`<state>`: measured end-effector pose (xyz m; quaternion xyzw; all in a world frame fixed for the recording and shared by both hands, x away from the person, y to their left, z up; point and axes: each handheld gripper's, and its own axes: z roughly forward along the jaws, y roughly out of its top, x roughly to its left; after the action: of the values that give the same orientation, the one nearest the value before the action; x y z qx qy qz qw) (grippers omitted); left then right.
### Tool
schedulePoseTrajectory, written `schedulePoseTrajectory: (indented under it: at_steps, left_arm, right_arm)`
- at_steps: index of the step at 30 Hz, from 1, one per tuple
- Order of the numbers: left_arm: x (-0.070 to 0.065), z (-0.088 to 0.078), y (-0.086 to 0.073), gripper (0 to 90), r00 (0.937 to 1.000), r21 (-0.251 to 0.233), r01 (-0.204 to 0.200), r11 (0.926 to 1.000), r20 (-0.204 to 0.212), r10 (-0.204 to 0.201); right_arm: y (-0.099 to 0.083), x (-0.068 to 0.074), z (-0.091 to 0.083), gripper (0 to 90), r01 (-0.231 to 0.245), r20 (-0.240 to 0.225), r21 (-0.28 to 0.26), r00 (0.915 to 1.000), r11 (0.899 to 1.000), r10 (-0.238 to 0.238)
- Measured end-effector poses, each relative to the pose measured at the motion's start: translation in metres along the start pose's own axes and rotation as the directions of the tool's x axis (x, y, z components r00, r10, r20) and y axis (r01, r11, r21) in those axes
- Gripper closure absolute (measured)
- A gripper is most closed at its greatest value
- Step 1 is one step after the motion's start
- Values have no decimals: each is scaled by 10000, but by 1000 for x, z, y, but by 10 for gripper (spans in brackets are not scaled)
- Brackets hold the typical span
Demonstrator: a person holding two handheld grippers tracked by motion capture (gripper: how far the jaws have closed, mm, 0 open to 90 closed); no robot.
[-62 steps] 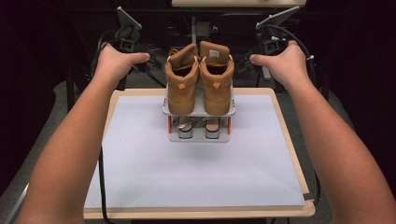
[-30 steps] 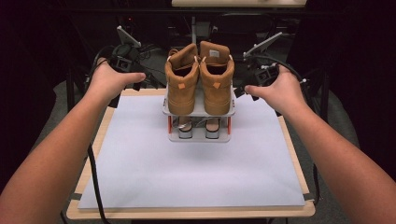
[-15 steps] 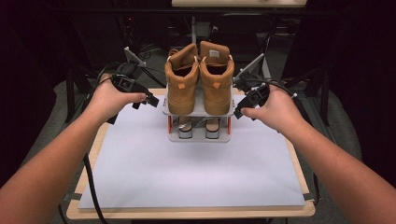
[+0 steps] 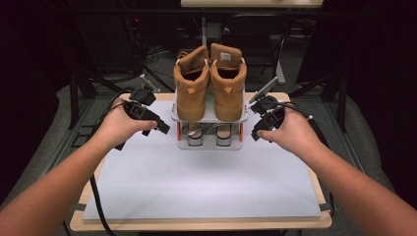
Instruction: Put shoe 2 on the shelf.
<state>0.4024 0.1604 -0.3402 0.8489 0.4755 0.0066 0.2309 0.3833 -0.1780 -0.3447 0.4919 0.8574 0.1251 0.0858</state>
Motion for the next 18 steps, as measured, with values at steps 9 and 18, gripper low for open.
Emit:
schedulePoseTrajectory:
  at_steps: [9,18]
  left_arm:
    - [-2,23,-18,538,9997,558,-99,9984,-222,111]
    - [-6,54,-40,539,9993,1071,-358,9936,-78,368]
  right_arm:
    - [-21,3,28,611,-123,-236,326,9996,9994,131]
    - [-36,8,58,610,-38,-449,717,9990,9974,71]
